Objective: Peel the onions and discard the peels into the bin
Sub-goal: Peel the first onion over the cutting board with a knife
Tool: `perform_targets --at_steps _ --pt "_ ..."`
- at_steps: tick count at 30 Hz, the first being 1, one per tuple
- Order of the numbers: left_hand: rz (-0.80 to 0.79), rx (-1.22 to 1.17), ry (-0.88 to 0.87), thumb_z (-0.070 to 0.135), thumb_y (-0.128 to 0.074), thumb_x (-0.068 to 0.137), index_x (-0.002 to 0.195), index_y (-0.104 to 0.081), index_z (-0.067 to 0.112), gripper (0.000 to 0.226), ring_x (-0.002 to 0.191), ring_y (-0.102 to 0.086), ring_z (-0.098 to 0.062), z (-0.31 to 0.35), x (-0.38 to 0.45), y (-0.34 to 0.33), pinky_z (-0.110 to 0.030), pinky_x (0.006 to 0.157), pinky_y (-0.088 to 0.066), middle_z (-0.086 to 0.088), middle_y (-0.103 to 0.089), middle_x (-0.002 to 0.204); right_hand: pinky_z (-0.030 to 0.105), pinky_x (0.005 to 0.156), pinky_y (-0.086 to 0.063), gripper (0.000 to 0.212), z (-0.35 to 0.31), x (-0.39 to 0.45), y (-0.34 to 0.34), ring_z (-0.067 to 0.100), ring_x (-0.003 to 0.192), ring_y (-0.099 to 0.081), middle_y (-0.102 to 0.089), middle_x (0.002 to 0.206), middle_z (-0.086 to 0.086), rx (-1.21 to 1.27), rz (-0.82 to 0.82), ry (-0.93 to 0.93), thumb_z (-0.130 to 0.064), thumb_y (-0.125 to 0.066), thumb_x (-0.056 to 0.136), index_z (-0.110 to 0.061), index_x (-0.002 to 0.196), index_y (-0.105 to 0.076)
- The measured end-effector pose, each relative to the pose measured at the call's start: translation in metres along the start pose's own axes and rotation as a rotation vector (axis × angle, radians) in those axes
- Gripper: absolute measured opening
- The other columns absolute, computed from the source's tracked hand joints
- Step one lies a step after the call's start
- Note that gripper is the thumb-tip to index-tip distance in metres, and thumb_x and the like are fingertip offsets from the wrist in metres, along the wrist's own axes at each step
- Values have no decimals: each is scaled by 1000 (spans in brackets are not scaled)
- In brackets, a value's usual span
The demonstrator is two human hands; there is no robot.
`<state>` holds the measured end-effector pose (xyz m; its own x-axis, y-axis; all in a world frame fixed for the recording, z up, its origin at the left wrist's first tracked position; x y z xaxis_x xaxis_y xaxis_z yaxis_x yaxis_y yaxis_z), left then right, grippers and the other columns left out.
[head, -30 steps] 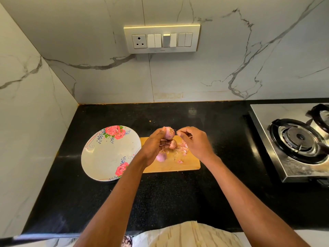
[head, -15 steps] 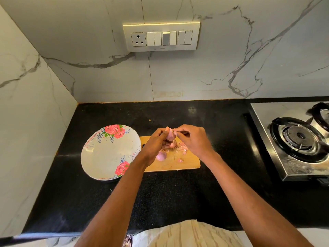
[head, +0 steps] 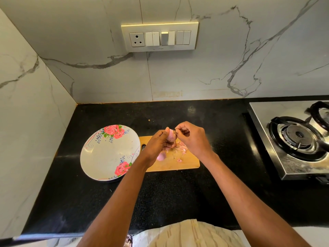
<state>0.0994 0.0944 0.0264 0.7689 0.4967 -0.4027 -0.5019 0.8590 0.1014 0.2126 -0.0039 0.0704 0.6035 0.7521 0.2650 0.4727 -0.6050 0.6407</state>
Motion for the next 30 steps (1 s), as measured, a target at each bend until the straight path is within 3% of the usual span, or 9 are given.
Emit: perform_targets --at_steps 5,12,15,20,23,30 --pt "12 -71 8 49 -32 108 124 -58 19 43 104 -67 -22 3 -4 2 -31 90 -55 -4 -66 113 4 72 -46 14 15 1 7 2 88 -63 -69 99 -7 -41 62 -115 -11 -64 99 -16 110 -70" --pt "48 -149 70 55 -32 106 128 -61 17 52 108 -67 -25 -3 -1 7 -40 100 -54 -10 -69 117 6 66 -44 22 26 -5 -15 5 88 -65 -69 99 -5 -96 -191 -170 -7 -52 104 -17 111 -69" --pt "79 -161 100 57 -35 104 128 -62 17 54 109 -67 -25 -7 1 10 -42 101 -53 -10 -69 118 5 75 -44 28 23 -8 -22 9 99 -66 -70 110 -3 -78 -217 -147 0 -53 101 -18 113 -71" --pt "92 -173 93 59 -38 102 130 -62 19 55 112 -66 -25 -8 2 16 -38 97 -52 -8 -68 121 3 82 -46 26 9 -3 -14 -2 102 -62 -67 119 -7 107 -150 -103 -14 -67 97 -20 122 -69" --pt "77 -172 83 61 -34 102 128 -64 20 57 107 -68 -23 -5 2 12 -34 90 -53 -7 -70 119 9 86 -51 29 -4 0 -12 -1 106 -65 -71 116 -12 173 -162 -48 -26 -70 96 -25 124 -69" --pt "57 -176 49 53 -34 106 106 -67 27 43 105 -68 -22 5 -1 5 -32 88 -55 -2 -70 106 11 88 -52 32 -5 -2 -6 -2 106 -66 -73 118 -9 137 -117 -21 -31 -70 96 -24 126 -71"
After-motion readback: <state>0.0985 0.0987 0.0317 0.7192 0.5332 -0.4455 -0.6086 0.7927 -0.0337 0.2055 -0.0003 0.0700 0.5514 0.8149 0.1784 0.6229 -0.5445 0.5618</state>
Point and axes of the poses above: each hand's wrist, its own x-axis towards the middle knuckle, its own y-axis out of the back of the hand, z = x × y, the point moved 7 cm from there along x, towards the middle knuckle
